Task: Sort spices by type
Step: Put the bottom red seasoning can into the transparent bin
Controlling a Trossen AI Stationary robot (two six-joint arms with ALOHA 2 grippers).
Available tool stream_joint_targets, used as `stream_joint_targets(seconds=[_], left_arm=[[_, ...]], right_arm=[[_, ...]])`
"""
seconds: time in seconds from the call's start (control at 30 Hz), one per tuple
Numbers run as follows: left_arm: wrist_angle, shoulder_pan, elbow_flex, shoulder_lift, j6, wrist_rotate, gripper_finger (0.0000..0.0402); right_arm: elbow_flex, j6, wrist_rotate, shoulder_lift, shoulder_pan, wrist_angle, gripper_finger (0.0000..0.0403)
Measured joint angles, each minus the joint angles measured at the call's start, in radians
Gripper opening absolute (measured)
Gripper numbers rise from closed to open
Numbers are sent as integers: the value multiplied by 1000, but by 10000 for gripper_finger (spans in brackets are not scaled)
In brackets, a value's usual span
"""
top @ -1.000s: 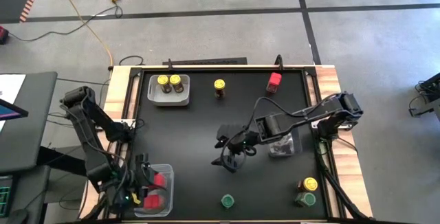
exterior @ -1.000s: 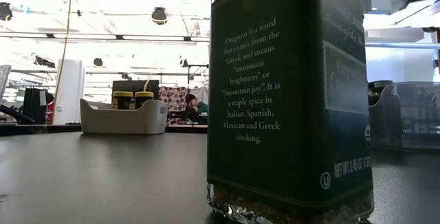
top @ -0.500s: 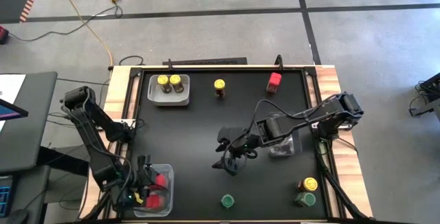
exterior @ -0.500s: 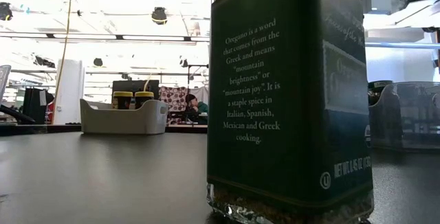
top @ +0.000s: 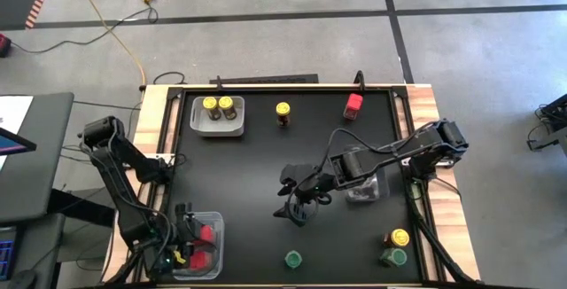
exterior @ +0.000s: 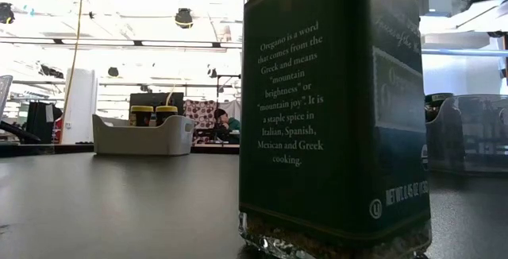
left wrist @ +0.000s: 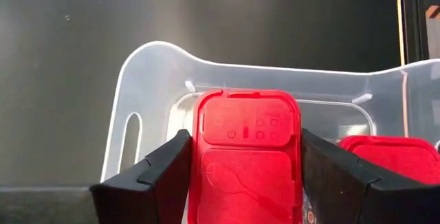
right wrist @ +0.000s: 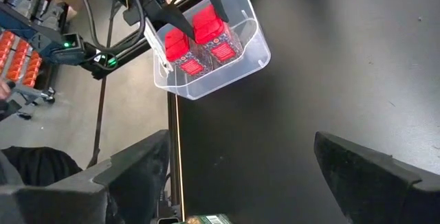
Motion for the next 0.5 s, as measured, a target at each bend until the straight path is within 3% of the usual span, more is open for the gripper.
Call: stream_joint_targets(seconds=[0.5], left_arm=[[1,-24,0,22,-73,-2,231]], right_arm=[[0,-3,0,0,0,-1,386]])
